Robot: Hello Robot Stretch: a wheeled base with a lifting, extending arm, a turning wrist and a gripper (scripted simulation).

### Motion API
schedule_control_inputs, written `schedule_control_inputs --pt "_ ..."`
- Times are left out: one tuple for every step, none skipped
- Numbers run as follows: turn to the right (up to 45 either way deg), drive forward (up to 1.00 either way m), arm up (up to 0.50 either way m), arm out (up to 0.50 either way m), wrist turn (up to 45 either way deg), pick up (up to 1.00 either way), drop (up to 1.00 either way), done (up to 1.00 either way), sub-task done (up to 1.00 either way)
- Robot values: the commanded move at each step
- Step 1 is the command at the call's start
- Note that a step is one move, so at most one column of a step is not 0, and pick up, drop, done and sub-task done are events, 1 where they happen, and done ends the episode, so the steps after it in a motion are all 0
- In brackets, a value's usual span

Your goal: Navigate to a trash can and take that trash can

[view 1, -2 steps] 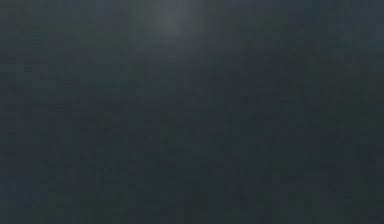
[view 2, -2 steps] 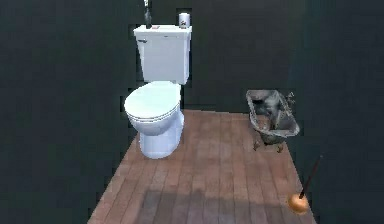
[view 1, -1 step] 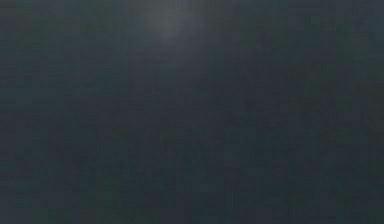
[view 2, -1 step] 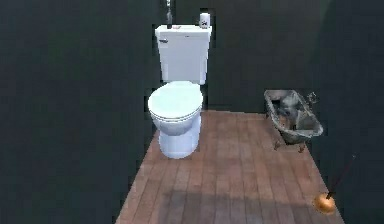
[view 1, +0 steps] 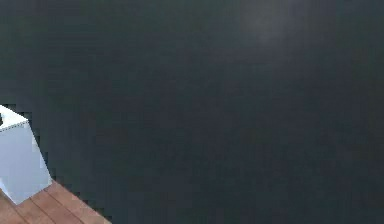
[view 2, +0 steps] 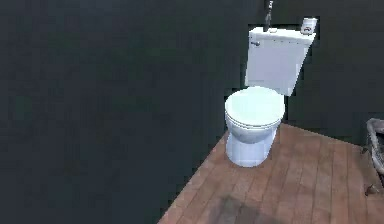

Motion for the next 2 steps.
schedule_control_inputs --pt "0.0 0.35 0.0 0.0 0.0 0.0 0.0 0.0 0.0" --pt "-45.0 0.0 0.0 0.0 0.0 0.0 0.0 0.0 0.0"
